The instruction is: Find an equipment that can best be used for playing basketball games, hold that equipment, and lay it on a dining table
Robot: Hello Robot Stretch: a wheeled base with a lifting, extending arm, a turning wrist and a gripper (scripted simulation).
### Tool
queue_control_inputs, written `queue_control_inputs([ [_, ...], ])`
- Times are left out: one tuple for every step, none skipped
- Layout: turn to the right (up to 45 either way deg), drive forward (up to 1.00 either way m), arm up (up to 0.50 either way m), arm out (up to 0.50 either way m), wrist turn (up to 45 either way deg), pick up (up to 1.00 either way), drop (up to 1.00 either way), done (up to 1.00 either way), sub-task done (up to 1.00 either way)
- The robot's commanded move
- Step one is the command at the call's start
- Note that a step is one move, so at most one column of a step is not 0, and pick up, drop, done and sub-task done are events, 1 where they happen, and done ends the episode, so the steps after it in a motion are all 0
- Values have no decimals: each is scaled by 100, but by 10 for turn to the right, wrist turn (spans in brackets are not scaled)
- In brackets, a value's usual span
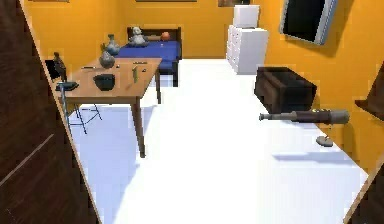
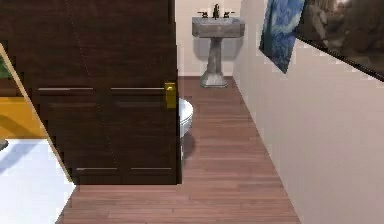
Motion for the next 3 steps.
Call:
queue_control_inputs([
  [0,100,0,0,0,0,0,0,0],
  [30,0,0,0,0,0,0,0,0],
  [0,100,0,0,0,0,0,0,0],
])
